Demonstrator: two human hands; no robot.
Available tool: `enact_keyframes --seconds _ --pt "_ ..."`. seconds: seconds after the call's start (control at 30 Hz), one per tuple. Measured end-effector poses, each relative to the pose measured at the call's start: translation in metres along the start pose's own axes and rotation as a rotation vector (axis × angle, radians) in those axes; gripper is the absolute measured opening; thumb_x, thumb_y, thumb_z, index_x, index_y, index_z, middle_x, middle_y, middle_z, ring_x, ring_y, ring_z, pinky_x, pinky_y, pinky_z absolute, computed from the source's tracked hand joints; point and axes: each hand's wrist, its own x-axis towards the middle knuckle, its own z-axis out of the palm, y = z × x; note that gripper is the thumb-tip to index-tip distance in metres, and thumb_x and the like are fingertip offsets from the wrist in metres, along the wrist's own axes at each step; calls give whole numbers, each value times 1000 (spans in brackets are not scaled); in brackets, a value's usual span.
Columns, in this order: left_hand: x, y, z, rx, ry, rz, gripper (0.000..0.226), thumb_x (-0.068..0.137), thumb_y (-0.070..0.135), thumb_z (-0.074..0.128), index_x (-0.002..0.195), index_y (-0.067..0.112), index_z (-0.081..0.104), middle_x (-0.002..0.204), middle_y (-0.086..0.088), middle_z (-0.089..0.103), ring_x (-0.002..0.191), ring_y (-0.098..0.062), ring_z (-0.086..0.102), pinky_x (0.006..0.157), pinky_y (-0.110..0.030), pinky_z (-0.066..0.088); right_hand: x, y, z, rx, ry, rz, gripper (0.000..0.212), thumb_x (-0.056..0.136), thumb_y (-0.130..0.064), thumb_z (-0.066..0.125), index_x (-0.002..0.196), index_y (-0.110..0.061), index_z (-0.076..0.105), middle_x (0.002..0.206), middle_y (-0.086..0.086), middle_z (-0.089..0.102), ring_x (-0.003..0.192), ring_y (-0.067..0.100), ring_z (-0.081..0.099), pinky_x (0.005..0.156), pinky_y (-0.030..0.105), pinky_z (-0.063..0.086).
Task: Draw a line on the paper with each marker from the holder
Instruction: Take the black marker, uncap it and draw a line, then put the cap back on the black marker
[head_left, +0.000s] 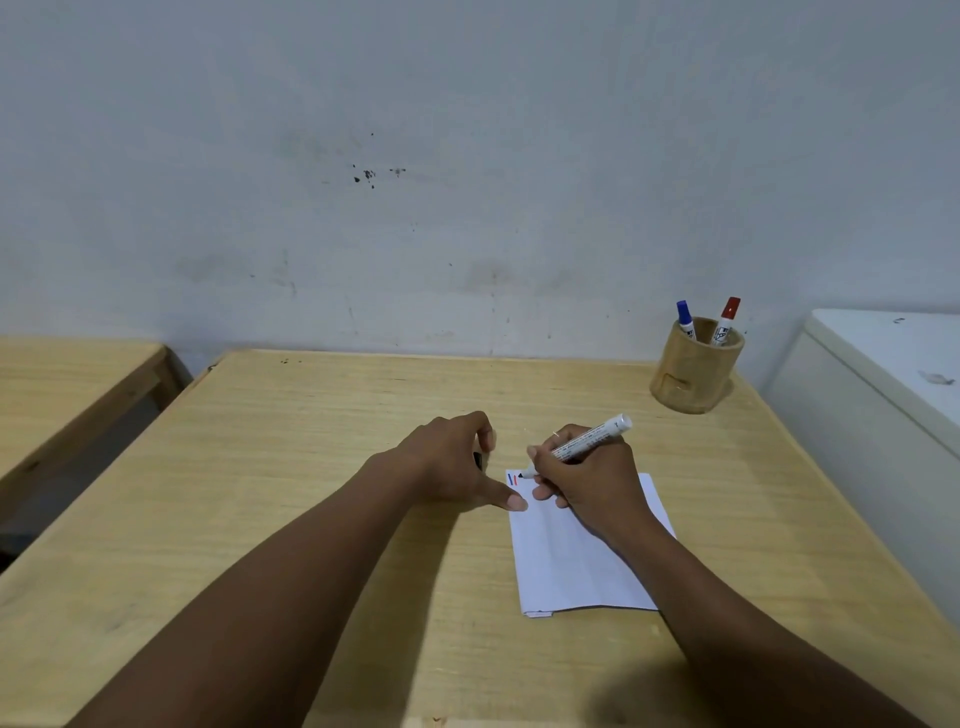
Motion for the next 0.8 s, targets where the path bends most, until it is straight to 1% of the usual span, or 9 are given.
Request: enact_keyframes --seconds 0.17,0.27,0.37,0.43,0.47,0.57,0.63,0.73,0.8 --pt "-2 1 -1 -15 0 -21 80 43 67 91 101 29 53 87 10 70 87 -12 66 80 -35 55 2 0 -1 33 -5 9 18 84 -11 79 76 0 66 67 20 76 57 30 74 47 27 51" --pt "-4 0 -5 -87 -12 -39 77 44 63 93 101 27 57 85 10 71 82 -12 67 75 -31 55 4 -5 -3 180 59 45 18 89 -10 74 77 0 64 63 20 69 49 30 66 43 27 45" --pt "-4 -5 -17 -173 -40 -40 50 59 49 93 93 21 68 75 12 72 72 -11 67 68 -27 51 9 -15 -8 385 135 162 20 91 -18 71 79 -4 65 66 19 65 46 22 58 42 25 36" --pt "-3 -10 -24 -195 -34 0 21 75 33 87 80 18 73 67 14 73 68 -13 66 69 -32 55 14 -24 -14 506 193 259 23 92 -26 71 79 -7 66 64 13 66 43 14 54 40 22 33" --pt "-3 -10 -28 -231 -3 21 15 80 27 84 76 17 73 64 14 73 67 -14 66 71 -35 56 17 -30 -19 560 224 282 25 92 -29 70 81 -8 65 63 11 66 40 11 52 37 20 31" --pt "-4 0 -39 -505 111 73 17 85 23 81 81 7 74 76 4 77 66 -17 68 65 -29 54 27 -54 -38 606 239 232 28 93 -33 70 86 -7 63 62 9 64 34 7 46 31 16 27" --pt "-3 16 -49 -752 143 94 19 88 22 79 90 3 76 85 -4 76 71 -19 70 65 -25 55 30 -73 -53 576 180 192 27 92 -31 70 81 -7 63 61 9 64 36 8 47 32 18 28" --pt "7 50 -57 -1092 116 132 23 90 20 75 104 1 74 86 -6 74 76 -20 72 71 -26 56 31 -101 -71 589 104 142 25 94 -24 67 75 -8 62 62 9 63 39 10 52 36 18 31" --pt "14 75 -58 -1234 82 154 22 91 19 73 106 2 73 83 -5 75 75 -18 73 74 -27 56 32 -114 -79 610 91 96 23 95 -21 66 76 -8 61 62 10 62 39 11 54 37 18 33"
